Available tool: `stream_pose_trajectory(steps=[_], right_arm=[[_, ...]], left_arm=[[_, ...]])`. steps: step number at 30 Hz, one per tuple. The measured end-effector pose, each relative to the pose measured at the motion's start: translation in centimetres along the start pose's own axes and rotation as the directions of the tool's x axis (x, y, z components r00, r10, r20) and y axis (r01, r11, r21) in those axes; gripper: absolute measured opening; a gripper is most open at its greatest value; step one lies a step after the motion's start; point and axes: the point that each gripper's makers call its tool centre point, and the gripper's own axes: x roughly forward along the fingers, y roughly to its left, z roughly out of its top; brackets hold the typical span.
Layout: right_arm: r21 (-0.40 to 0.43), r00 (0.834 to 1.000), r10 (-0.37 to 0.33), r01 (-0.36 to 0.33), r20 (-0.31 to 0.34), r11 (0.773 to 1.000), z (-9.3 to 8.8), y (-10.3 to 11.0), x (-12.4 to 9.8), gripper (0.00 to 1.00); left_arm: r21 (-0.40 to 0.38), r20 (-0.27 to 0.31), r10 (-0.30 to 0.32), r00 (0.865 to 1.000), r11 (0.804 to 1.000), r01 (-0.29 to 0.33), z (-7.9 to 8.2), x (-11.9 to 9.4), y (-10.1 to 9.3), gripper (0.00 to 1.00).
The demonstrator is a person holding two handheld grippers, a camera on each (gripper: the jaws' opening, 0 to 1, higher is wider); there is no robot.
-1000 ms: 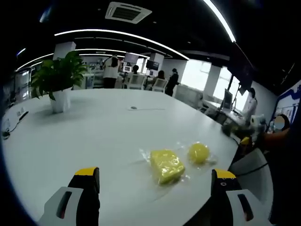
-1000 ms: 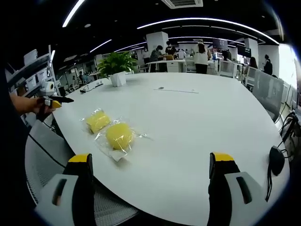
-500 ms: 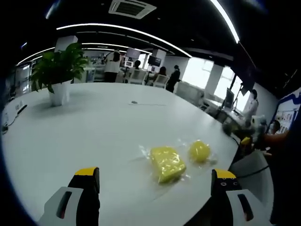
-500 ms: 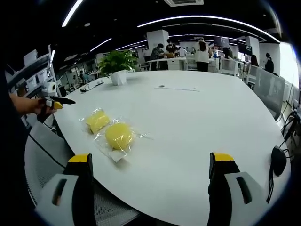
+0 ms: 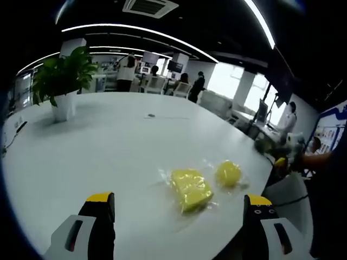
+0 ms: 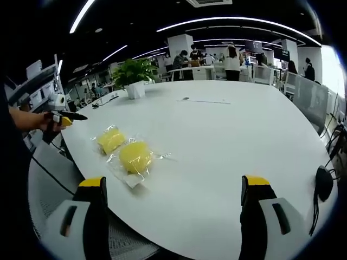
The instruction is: Compare the silicone blocks by pressing each to a similar depth, holding the contact briefly, and releasing to observe deformation and rebound differences across the visible hardness samples.
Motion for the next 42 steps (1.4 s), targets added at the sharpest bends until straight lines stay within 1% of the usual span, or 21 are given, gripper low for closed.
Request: stream_pose_trajectory(steps=[3, 8, 9, 10, 15, 21, 27, 29, 31, 34, 39, 42], right_arm=[[-0.003, 1.000, -0.003, 0.003, 0.008, 1.000, 0.4, 0.1, -0.1, 0.96], [-0.007, 1.000, -0.013, 0.013, 0.021, 1.000, 0.6, -0.1, -0.3, 0.96], [-0.006, 1.000, -0.015, 0.015, 0.024, 1.000, 0.7, -0.2, -0.3, 0.96], [-0.001, 0.999, -0.018, 0.018, 0.026, 1.000, 0.7, -0.3, -0.3, 0.96], [0.001, 0.999, -0.021, 0.021, 0.033, 1.000, 0.9, -0.3, -0.3, 0.97], [-0.004, 0.999, -0.016, 0.016, 0.035, 1.000, 1.3, -0.2, -0.2, 0.97], [-0.006, 0.999, -0.007, 0.007, 0.031, 1.000, 1.2, 0.0, 0.0, 0.97], [0.002, 0.999, -0.006, 0.006, 0.035, 1.000, 1.2, 0.0, 0.0, 0.97], [0.000, 0.999, -0.005, 0.005, 0.034, 1.000, 1.2, 0.0, 0.0, 0.97], [0.006, 0.999, -0.007, 0.007, 0.038, 1.000, 1.2, -0.1, 0.0, 0.97], [0.012, 0.999, -0.012, 0.012, 0.041, 1.000, 1.1, -0.2, -0.2, 0.96], [0.018, 0.999, -0.019, 0.018, 0.043, 1.000, 1.0, -0.5, -0.3, 0.96]], left_arm=[[-0.001, -0.001, -0.002, 1.000, 1.000, 0.002, 0.2, 0.0, 0.0, 1.00], [-0.003, 0.002, -0.003, 1.000, 1.000, 0.003, 0.4, -0.1, -0.3, 1.00], [0.002, 0.003, 0.005, 1.000, 1.000, -0.005, 0.5, -0.1, -0.3, 1.00], [0.016, 0.002, 0.020, 1.000, 1.000, -0.020, 0.4, -0.1, -0.1, 1.00], [0.013, -0.005, 0.013, 1.000, 1.000, -0.013, 0.0, -0.1, -0.3, 1.00], [-0.001, -0.009, 0.014, 1.000, 1.000, -0.014, -0.3, -0.4, -0.4, 1.00], [-0.017, -0.015, 0.017, 1.000, 1.000, -0.017, -0.2, -0.5, -0.2, 1.00], [-0.048, -0.014, 0.013, 1.000, 0.999, -0.013, 0.0, -0.4, -0.1, 1.00], [-0.100, 0.000, 0.007, 1.000, 0.995, -0.007, 0.5, -0.3, 0.1, 1.00], [-0.136, 0.022, 0.018, 1.000, 0.991, -0.014, 1.3, -0.1, 0.9, 1.00], [-0.181, 0.035, 0.011, 0.999, 0.984, -0.004, 2.3, 0.3, 1.6, 1.00], [-0.181, 0.032, 0.003, 0.999, 0.983, 0.002, 3.1, 0.8, 1.9, 1.00]])
